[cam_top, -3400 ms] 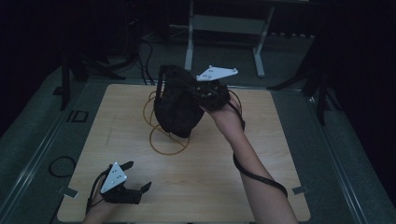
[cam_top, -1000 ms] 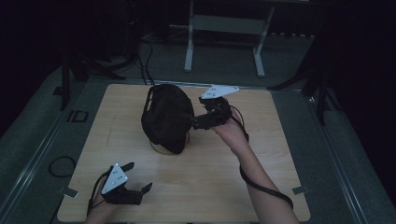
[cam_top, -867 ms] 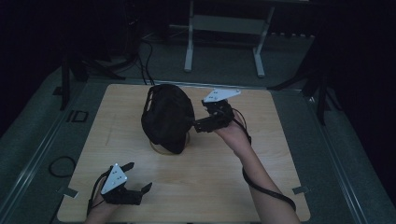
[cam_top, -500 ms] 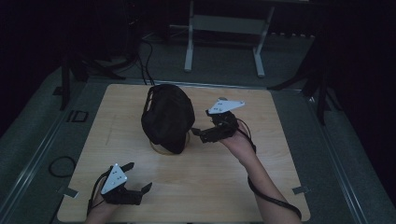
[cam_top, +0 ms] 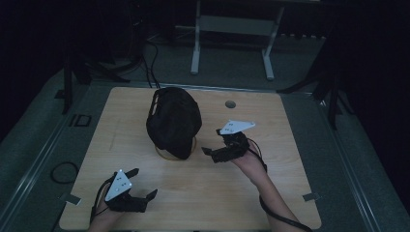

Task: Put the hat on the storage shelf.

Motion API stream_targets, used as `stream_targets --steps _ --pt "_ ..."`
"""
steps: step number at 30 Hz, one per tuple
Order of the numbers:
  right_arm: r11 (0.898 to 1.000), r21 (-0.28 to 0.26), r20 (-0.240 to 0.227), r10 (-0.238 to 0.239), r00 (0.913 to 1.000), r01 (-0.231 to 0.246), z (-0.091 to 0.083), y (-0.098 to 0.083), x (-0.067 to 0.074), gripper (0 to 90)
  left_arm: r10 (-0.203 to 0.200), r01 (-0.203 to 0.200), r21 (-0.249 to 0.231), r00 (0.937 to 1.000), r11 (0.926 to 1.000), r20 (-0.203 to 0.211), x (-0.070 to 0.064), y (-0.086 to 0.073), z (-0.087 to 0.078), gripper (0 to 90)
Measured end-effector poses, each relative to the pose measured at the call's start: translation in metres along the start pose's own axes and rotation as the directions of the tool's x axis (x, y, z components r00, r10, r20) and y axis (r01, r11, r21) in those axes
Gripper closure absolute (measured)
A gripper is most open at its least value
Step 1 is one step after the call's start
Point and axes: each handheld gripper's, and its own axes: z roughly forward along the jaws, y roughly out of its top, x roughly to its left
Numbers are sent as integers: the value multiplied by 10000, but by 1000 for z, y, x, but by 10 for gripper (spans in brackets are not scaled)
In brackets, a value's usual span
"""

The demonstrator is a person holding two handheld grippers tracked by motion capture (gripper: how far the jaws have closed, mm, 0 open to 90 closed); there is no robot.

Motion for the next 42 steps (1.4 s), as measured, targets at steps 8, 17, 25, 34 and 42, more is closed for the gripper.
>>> stream_targets --steps 8,17,25,34,42 --pt "9992 336 -179 -211 9996 216 1 -25 9 130 14 -15 54 10000 10000 59 -1 0 1 29" --pt "9981 573 -208 -234 9995 246 1 -50 16 130 -43 43 74 10000 10000 40 0 0 1 29" --pt "9989 461 -135 -125 9998 131 -4 -67 14 129 -45 43 148 9999 9999 105 1 -1 1 29" --pt "9981 567 -5 226 9997 -225 -11 -91 10 129 -27 26 209 10000 9998 68 0 -2 3 29" --pt "9991 429 -186 48 9998 -40 -20 -109 12 128 18 -20 297 10000 9996 98 0 -2 3 29"
